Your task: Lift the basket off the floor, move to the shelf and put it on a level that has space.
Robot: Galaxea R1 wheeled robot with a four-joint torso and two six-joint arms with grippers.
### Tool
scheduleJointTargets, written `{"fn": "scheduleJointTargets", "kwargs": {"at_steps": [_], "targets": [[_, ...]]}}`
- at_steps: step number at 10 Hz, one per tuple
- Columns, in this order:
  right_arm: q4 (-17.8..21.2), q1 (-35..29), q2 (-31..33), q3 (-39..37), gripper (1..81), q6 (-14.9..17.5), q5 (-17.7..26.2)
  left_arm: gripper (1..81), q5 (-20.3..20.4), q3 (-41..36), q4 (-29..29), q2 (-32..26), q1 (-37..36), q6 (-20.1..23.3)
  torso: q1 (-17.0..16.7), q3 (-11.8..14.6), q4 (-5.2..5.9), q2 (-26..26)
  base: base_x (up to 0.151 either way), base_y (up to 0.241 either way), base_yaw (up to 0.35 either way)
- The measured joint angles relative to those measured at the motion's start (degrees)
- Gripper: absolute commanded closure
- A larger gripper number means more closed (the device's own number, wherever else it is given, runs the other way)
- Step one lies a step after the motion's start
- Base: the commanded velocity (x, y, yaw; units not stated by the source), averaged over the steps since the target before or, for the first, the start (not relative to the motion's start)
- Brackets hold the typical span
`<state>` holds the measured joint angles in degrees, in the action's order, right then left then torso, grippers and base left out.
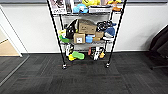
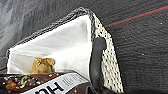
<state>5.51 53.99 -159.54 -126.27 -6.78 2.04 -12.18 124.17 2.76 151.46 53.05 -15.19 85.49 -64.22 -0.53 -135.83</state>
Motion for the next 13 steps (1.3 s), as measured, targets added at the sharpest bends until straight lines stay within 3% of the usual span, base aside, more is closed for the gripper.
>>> {"fn": "scheduleJointTargets", "kwargs": {"at_steps": [4,9,13], "targets": [[0.0,0.3,1.2,2.9,81.1,-0.9,-0.2,81.1,-0.3,-1.4,1.7,-1.2,0.0,-0.3,-1.0,0.0,0.0,1.7,0.0,0.0,0.0],[0.1,1.6,6.3,8.2,81.1,-4.6,-6.4,81.1,0.2,-2.4,1.7,0.2,-0.8,0.0,-7.2,0.0,0.0,11.5,0.0,0.0,0.0],[0.2,2.0,8.2,10.3,81.1,-6.6,-8.9,81.1,0.2,-4.9,1.7,-0.5,-1.1,0.0,-12.3,-0.1,0.0,19.5,0.0,0.0,0.0]]}}
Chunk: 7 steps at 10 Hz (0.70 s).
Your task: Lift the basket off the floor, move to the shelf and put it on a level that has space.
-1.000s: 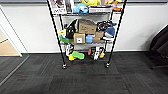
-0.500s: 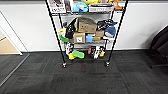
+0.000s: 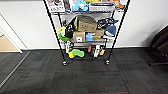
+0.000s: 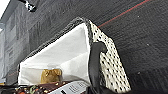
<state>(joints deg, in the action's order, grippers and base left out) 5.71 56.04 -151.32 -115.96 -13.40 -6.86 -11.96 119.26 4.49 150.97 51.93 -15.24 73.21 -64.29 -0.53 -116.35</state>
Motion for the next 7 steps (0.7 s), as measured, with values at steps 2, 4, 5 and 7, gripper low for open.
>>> {"fn": "scheduleJointTargets", "kwargs": {"at_steps": [2,4,5,7], "targets": [[0.1,0.6,1.0,0.7,81.1,-0.2,-0.7,81.1,0.1,-2.4,0.0,-0.7,-0.1,0.0,-2.1,1.2,0.0,3.4,0.0,0.0,0.0],[0.0,0.6,0.8,1.2,81.1,-0.2,-1.0,81.1,0.7,-3.8,0.0,-2.4,-0.1,0.0,-4.6,3.5,0.0,7.3,0.0,0.0,0.0],[0.0,0.6,0.4,1.5,81.1,-0.2,-1.0,81.1,1.3,-4.1,0.0,-2.9,-0.1,0.0,-5.9,4.5,0.0,9.2,0.0,0.0,0.0],[0.0,0.5,0.5,1.8,81.1,-0.2,-1.0,81.1,1.8,-5.2,0.0,-3.5,-0.1,0.0,-8.5,6.3,0.0,13.2,0.0,0.0,0.0]]}}
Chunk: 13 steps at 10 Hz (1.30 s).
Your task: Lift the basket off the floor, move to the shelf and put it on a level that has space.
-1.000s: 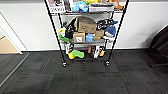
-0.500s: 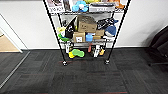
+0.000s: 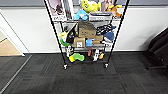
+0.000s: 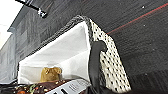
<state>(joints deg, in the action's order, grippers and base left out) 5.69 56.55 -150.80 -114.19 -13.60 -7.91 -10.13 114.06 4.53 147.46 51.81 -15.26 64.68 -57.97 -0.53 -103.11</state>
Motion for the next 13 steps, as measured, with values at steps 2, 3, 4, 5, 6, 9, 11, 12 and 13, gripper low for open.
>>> {"fn": "scheduleJointTargets", "kwargs": {"at_steps": [2,3,4,5,6,9,11,12,13], "targets": [[-0.1,-0.4,0.5,0.9,81.1,0.0,0.1,81.1,1.3,-1.6,0.0,-0.8,0.1,0.0,-2.6,0.5,0.0,4.0,0.0,0.0,0.0],[-0.1,-0.7,0.9,2.1,81.1,0.0,0.1,81.1,1.7,-2.7,0.0,-1.6,0.0,0.0,-3.8,0.6,0.0,5.9,0.0,0.0,0.0],[-0.1,-1.0,1.4,3.5,81.1,0.0,0.1,81.1,2.2,-4.2,0.0,-2.5,0.0,0.0,-5.1,0.6,0.0,7.9,0.0,0.0,0.0],[-0.1,-1.3,2.0,4.4,81.1,0.0,0.0,81.1,2.5,-5.4,0.0,-3.2,-0.4,0.0,-6.4,0.6,0.0,9.9,0.0,0.0,0.0],[0.1,-1.8,2.7,5.3,81.1,0.0,0.0,81.1,2.9,-5.6,0.0,-3.1,-1.1,-0.1,-7.9,0.6,0.0,12.2,0.0,0.0,0.0],[0.2,-4.0,4.3,7.4,81.1,-1.1,-0.2,81.1,3.5,-6.5,0.1,-3.1,-2.9,-1.1,-11.8,0.6,0.0,18.3,0.0,0.0,0.0],[0.2,-4.6,5.9,9.7,81.1,-1.6,-0.6,81.1,3.4,-9.7,0.1,-4.7,-4.1,-1.5,-13.9,2.0,0.0,21.6,0.0,0.0,0.0],[0.3,-4.6,6.9,10.7,81.1,-2.3,-0.8,81.1,3.5,-11.1,0.2,-5.4,-4.6,-2.0,-15.0,3.4,0.0,23.3,0.0,0.0,0.0],[0.3,-4.6,7.5,11.5,81.1,-2.5,-0.9,81.1,3.5,-12.1,0.2,-5.8,-4.8,-2.4,-16.3,5.0,0.0,25.4,0.0,0.0,0.0]]}}
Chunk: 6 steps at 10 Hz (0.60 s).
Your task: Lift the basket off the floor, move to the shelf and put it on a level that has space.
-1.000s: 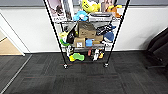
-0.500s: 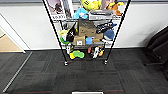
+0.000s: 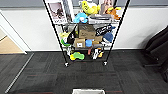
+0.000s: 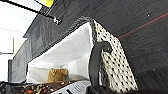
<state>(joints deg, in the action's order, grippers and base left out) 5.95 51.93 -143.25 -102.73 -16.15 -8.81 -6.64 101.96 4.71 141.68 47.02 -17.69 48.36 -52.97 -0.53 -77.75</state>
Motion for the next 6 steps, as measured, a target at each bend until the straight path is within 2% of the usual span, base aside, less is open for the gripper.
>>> {"fn": "scheduleJointTargets", "kwargs": {"at_steps": [6], "targets": [[0.0,0.6,3.1,5.0,81.1,-0.5,-0.4,81.1,-0.6,-5.4,0.0,-2.9,0.6,-0.2,-7.8,9.5,0.0,11.9,0.0,0.0,0.0]]}}
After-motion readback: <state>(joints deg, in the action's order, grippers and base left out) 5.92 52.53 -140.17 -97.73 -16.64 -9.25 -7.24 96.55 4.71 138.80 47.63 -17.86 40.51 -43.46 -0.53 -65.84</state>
